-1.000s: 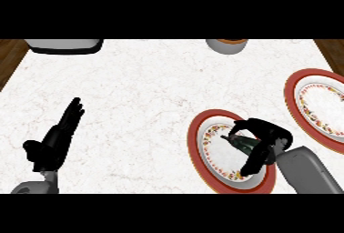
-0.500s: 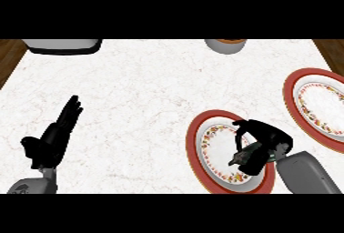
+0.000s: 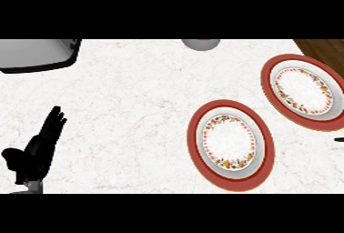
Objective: Pick the eggplant from the plate and place it in the plate
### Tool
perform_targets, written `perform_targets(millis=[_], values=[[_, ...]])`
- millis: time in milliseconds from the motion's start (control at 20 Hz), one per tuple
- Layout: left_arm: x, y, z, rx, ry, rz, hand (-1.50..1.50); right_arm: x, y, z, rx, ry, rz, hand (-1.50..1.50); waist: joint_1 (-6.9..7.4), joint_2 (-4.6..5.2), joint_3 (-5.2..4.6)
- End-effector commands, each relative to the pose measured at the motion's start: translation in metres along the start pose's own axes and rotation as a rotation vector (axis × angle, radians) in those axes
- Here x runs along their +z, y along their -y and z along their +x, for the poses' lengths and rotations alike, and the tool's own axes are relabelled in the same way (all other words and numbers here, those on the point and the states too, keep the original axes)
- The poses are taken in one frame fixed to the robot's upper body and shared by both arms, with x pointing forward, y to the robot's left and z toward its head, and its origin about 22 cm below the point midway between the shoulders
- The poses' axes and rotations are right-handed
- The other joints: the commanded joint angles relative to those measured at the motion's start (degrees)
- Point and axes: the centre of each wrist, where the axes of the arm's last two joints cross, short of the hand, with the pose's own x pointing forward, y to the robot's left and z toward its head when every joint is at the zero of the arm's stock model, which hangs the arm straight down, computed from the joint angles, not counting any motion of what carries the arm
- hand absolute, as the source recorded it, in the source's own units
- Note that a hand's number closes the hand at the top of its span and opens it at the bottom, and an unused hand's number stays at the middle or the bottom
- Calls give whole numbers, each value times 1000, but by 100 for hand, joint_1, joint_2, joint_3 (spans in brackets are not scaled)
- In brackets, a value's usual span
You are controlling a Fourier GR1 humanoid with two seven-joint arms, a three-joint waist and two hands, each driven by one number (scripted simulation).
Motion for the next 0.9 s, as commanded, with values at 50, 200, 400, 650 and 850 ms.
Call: perform_targets(millis=[50,200,400,650,850], values=[[11,-13,-10,-17,-5,33,0,32,51,-96,-41,-33,-301,150,-17,55,9],[-5,-7,10,-4,23,-23,0,59,60,-149,-27,-30,-395,150,253,99,2],[-4,22,15,-18,38,-79,0,93,65,-192,-68,0,-516,150,527,128,-12],[-18,48,13,-14,52,-108,0,106,98,-193,-94,76,-721,150,649,155,-21],[-7,25,16,-14,43,-138,0,115,113,-187,-125,102,-711,150,758,159,-22]])
